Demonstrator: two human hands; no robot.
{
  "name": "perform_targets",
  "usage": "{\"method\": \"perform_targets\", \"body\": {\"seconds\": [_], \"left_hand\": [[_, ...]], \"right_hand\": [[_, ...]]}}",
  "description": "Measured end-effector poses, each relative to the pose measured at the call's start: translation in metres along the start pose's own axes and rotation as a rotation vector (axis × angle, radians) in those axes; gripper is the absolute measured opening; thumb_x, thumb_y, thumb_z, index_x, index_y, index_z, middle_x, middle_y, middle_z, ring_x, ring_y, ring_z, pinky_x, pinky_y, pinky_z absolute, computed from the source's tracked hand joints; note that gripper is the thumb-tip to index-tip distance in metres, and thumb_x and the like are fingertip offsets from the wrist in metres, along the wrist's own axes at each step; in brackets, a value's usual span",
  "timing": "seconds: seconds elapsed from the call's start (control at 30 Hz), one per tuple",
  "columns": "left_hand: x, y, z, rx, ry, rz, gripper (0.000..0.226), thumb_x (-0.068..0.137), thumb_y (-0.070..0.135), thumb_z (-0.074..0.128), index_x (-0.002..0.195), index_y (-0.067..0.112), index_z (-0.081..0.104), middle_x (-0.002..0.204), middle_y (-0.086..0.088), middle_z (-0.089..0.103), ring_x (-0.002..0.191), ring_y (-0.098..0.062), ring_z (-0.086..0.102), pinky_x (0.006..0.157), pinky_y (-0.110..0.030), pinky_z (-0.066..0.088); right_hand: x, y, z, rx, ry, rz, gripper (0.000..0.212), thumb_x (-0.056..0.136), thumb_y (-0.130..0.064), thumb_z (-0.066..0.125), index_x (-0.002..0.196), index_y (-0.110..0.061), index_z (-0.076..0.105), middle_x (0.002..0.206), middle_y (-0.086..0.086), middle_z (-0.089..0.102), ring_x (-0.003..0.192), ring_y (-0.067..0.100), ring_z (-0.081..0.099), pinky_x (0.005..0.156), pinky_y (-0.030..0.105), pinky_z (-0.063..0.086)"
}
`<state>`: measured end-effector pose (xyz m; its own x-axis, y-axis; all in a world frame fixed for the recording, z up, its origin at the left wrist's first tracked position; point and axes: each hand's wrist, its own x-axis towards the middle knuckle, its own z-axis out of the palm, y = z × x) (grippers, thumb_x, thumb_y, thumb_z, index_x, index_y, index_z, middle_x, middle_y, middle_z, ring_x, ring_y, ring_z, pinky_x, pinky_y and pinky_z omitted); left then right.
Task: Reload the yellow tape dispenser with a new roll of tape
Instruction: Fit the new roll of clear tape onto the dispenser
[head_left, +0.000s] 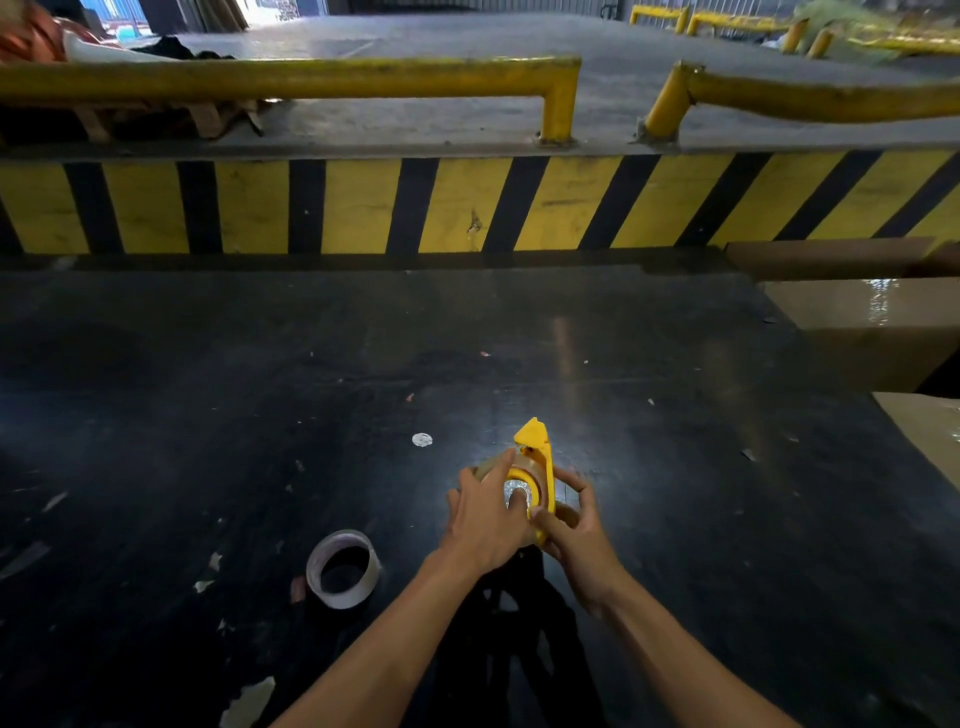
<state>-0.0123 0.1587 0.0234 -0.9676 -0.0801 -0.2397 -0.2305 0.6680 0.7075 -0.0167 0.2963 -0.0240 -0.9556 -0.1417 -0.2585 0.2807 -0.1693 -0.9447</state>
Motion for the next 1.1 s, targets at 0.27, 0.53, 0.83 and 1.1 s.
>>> {"method": "perform_targets", "body": {"seconds": [0.27,0.53,0.83,1.1], "left_hand": [[0.006,-0.02,-0.012,-0.39,0.134,0.184,0.07,0.099,0.015,0.06,0.154,0.038,0.024,0.141,-0.009,0.053,0.122,-0.022,0.058,0.097,-0.029,0.052],[0.006,-0.04,-0.019,-0.814,-0.268,0.07,0.103,0.073,0.063,0.079,0.156,0.052,0.02,0.144,0.008,0.061,0.134,-0.02,0.059,0.116,-0.059,0.039],[0.004,-0.034,-0.038,-0.935,-0.333,0.142,0.114,0.075,0.027,0.081,0.16,0.046,0.008,0.127,0.019,0.072,0.122,-0.018,0.068,0.109,-0.056,0.048],[0.009,-0.032,-0.04,-0.777,-0.447,0.195,0.117,0.07,0.028,0.091,0.156,0.053,0.016,0.148,-0.012,0.052,0.133,-0.034,0.057,0.109,-0.058,0.048]], "right_hand": [[0.004,-0.007,-0.02,0.421,-0.012,0.162,0.047,0.085,-0.007,0.067,0.123,-0.033,0.057,0.114,0.015,0.068,0.092,0.03,0.063,0.073,0.041,0.052],[0.0,-0.018,-0.014,0.615,-0.226,0.194,0.057,0.087,-0.011,0.064,0.141,-0.023,0.05,0.144,0.017,0.053,0.126,0.039,0.051,0.107,0.055,0.038],[-0.006,-0.037,-0.006,0.2,-0.239,0.137,0.057,0.095,-0.006,0.057,0.141,-0.039,0.049,0.131,0.018,0.064,0.12,0.037,0.063,0.088,0.038,0.059],[-0.007,-0.046,-0.005,-0.147,-0.31,0.092,0.08,0.094,0.0,0.056,0.144,-0.058,0.031,0.135,0.015,0.058,0.12,0.033,0.062,0.098,0.05,0.054]]}}
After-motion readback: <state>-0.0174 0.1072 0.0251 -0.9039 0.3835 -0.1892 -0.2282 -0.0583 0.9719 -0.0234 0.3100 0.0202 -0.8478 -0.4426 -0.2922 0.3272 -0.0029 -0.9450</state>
